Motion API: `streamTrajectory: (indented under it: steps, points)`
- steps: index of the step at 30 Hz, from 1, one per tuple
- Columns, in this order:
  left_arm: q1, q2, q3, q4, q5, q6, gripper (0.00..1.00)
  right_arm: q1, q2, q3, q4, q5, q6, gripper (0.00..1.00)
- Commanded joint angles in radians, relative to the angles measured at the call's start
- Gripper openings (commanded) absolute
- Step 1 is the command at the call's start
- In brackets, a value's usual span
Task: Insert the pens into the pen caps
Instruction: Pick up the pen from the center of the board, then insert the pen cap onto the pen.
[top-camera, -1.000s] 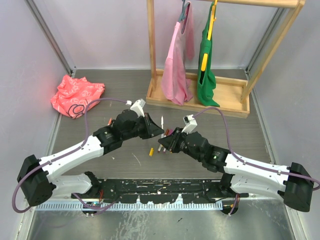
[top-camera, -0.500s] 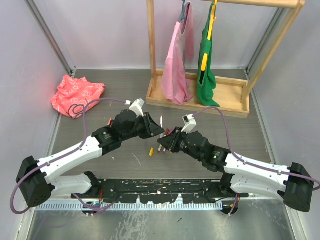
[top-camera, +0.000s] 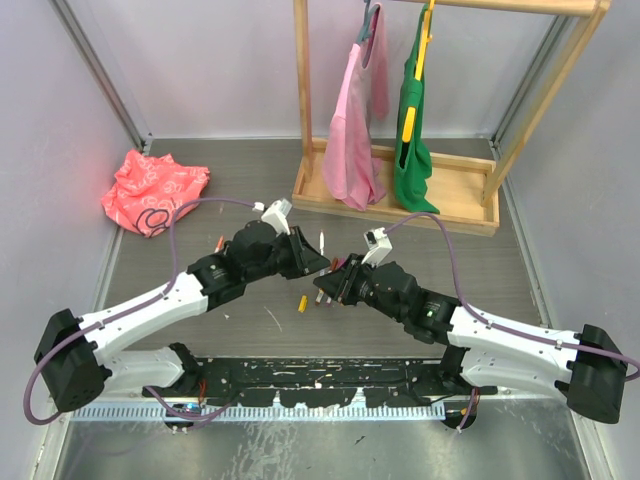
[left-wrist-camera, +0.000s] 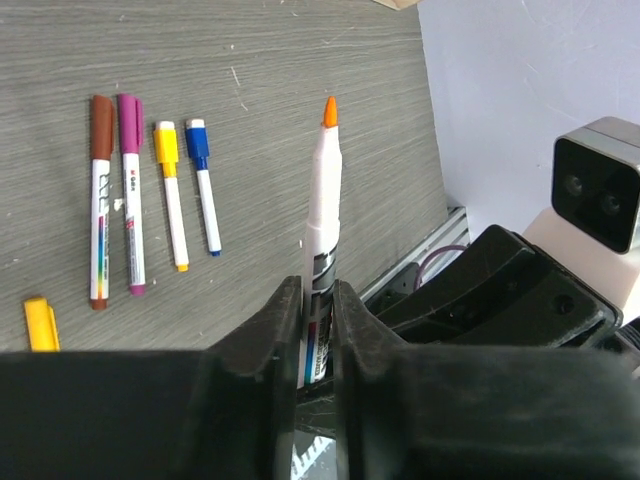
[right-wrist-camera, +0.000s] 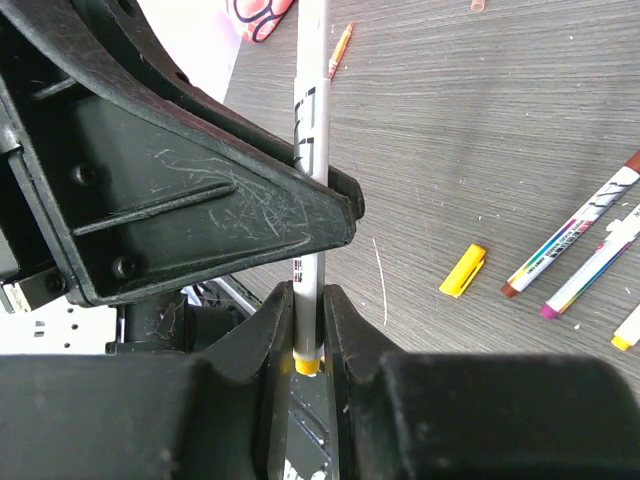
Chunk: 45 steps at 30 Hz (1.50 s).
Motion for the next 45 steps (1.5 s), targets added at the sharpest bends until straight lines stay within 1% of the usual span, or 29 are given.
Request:
streamTrajectory:
  steps: [1,3,4,7,11,14,18,22,23,25,30,33,38,45]
  points:
    - [-0.012,0.000,-0.002,0.081,0.014,-0.007,0.10,-0.001,-0.005,0.044,0.058,-0.019,0.004,0.00]
    - [-0.011,-0.003,-0.004,0.080,0.009,-0.008,0.03,-0.001,0.001,0.043,0.058,-0.021,0.003,0.00]
    - [-0.011,-0.008,-0.005,0.076,0.004,-0.006,0.01,0.000,0.003,0.042,0.057,-0.021,0.002,0.02]
    - [-0.009,-0.027,0.011,0.020,-0.044,0.020,0.00,-0.001,0.004,0.048,0.034,-0.014,-0.011,0.17]
    - [-0.006,-0.063,0.065,-0.179,-0.190,0.098,0.00,-0.001,0.011,0.092,-0.060,0.016,-0.053,0.31]
    - [0.016,-0.111,0.086,-0.326,-0.292,0.157,0.00,-0.001,0.031,0.121,-0.109,0.018,-0.076,0.41]
    - [0.094,-0.201,0.070,-0.419,-0.302,0.219,0.00,-0.001,0.095,0.153,-0.146,0.008,-0.136,0.47]
    - [0.141,-0.321,0.076,-0.522,-0.331,0.282,0.00,-0.001,0.201,0.238,-0.255,0.017,-0.269,0.51]
    - [0.143,-0.346,0.088,-0.557,-0.357,0.299,0.00,-0.001,0.243,0.267,-0.291,0.051,-0.295,0.52]
    - [0.143,-0.397,0.113,-0.628,-0.415,0.337,0.00,-0.001,0.317,0.325,-0.343,0.067,-0.341,0.52]
    - [0.143,-0.483,0.190,-0.795,-0.517,0.416,0.00,0.000,0.493,0.443,-0.385,0.064,-0.419,0.52]
    - [0.142,-0.506,0.235,-0.860,-0.554,0.459,0.00,-0.001,0.595,0.508,-0.409,0.048,-0.440,0.50]
    - [0.142,-0.538,0.262,-0.936,-0.619,0.514,0.00,-0.001,0.713,0.566,-0.419,0.036,-0.424,0.47]
    - [0.142,-0.596,0.200,-0.955,-0.645,0.516,0.00,0.002,0.826,0.623,-0.473,0.067,-0.420,0.45]
